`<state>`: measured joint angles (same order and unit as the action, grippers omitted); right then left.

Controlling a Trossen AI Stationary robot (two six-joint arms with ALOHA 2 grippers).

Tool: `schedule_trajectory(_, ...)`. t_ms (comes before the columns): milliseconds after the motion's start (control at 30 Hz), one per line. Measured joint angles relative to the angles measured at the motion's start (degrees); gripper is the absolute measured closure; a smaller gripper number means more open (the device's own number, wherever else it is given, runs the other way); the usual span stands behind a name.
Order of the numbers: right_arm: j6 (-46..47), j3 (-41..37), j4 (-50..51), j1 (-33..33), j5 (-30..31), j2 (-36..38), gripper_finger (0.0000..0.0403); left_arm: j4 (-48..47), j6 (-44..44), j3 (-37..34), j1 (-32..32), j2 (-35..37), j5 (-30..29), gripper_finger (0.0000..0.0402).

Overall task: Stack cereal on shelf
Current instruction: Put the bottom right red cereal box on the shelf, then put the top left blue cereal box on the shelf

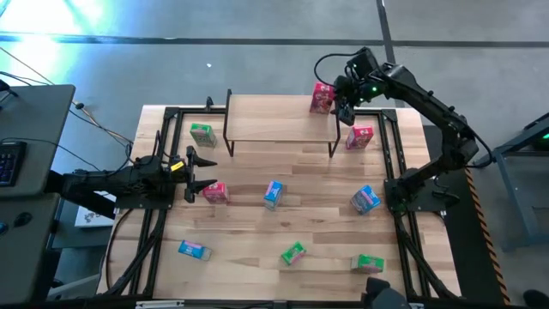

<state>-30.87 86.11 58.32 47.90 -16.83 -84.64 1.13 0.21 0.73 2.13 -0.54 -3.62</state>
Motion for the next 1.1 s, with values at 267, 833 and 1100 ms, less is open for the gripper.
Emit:
schedule_trajectory(267,0.26,0.0,0.08,0.0,0.93,0.0,0.0152,0.0,0.0,0.0,0.0,0.02,0.0,0.0131)
schedule_trajectory(833,4.03,1.36,3.84,-0.42,-1.23,0.16,0.0152,0.0,0.0,0.0,-0.01,0.01,-0.02,0.0131)
schedule_trajectory(1100,10.61,1.92,-0.02,-4.28,-3.69,3.98,0.0152,0.0,0.0,0.0,-0.02,0.0,-0.02,0.0131)
